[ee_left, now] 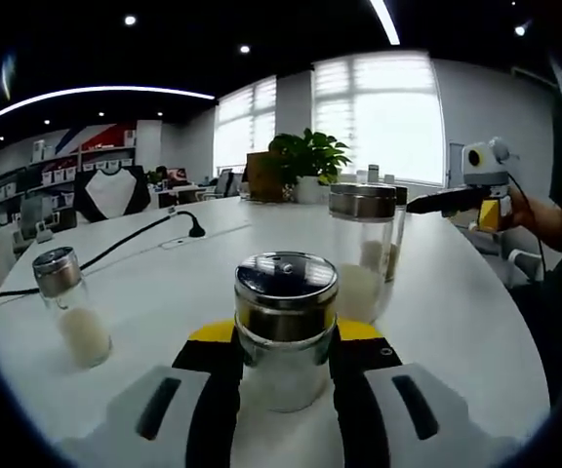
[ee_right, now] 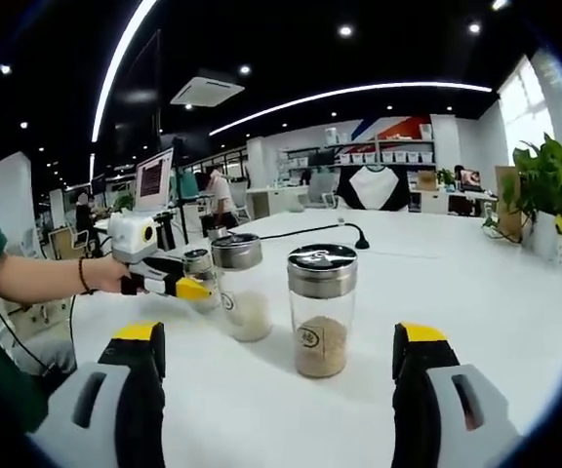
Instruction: Rotate the seasoning bottle until the label or dispensing opening points toward the visible target arrow and the bottle remains upright within the marked orientation range
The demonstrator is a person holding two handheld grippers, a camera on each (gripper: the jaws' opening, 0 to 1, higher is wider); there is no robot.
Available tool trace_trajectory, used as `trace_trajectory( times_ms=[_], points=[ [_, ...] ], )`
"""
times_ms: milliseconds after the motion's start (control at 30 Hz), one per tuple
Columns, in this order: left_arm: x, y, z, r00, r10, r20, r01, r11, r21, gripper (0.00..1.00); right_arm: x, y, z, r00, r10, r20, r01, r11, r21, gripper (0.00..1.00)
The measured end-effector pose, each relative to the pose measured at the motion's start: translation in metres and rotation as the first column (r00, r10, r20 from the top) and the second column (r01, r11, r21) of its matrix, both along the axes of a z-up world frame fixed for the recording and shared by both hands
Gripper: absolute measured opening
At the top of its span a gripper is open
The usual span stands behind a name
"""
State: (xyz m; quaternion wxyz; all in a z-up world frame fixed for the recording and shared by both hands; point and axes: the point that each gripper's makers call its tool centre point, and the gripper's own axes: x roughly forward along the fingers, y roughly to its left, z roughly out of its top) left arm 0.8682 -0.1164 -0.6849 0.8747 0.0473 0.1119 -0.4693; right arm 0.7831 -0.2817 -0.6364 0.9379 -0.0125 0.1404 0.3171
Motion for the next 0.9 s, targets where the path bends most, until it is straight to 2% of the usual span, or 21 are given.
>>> trace_trajectory(
  times_ms=[167, 367, 467, 500, 533, 567, 633, 733, 833, 900],
  points=[
    [0.001, -0.002, 0.001, 1.0, 0.013, 0.023, -0.013, 1.0, -0.007, 0.37, -0.001, 0.0, -0.003, 1.0, 0.0, -0.015, 0.0, 1.0, 0.009, 1.0],
    [0.001, -0.002, 0.0, 0.999, 0.023, 0.023, -0.023, 1.0, 0.005, 0.37, 0.002, -0.006, -0.006, 0.999, -0.024, -0.03, 0.024, 1.0, 0.01, 1.0],
    [-0.001, -0.003, 0.002, 0.999, 0.02, 0.025, -0.02, 1.0, 0.001, 0.41, 0.002, -0.007, -0.008, 0.999, -0.028, -0.036, 0.028, 1.0, 0.007, 1.0],
    [-0.002, -0.004, 0.005, 0.999, 0.023, 0.032, -0.023, 1.0, -0.006, 0.42, 0.001, -0.007, -0.009, 0.999, -0.029, -0.039, 0.03, 1.0, 0.007, 0.99],
    [-0.001, -0.004, 0.009, 0.996, 0.028, 0.08, -0.028, 1.0, 0.003, 0.45, 0.001, -0.007, -0.01, 0.999, -0.03, -0.043, 0.03, 1.0, 0.008, 0.99],
    [-0.002, -0.003, 0.009, 0.996, 0.029, 0.089, -0.031, 0.999, 0.021, 0.48, 0.001, -0.007, -0.01, 0.999, -0.027, -0.048, 0.027, 1.0, 0.009, 0.99],
    [-0.002, -0.003, 0.012, 0.994, 0.064, 0.091, -0.066, 0.998, 0.022, 0.56, 0.0, -0.006, -0.011, 0.998, -0.021, -0.051, 0.022, 1.0, 0.011, 0.99],
    [0.0, 0.001, 0.021, 0.984, 0.155, 0.084, -0.153, 0.988, -0.031, 0.57, 0.0, -0.006, -0.012, 0.998, -0.023, -0.054, 0.024, 1.0, 0.013, 0.99],
    [0.0, 0.004, 0.021, 0.973, 0.221, 0.071, -0.218, 0.975, -0.038, 0.59, 0.001, -0.008, -0.013, 0.998, -0.029, -0.058, 0.03, 0.999, 0.018, 0.99],
    [-0.001, 0.005, 0.018, 0.962, 0.271, 0.024, -0.27, 0.962, -0.051, 0.58, 0.002, -0.009, -0.013, 0.998, -0.035, -0.058, 0.036, 0.999, 0.019, 0.99]
  ],
)
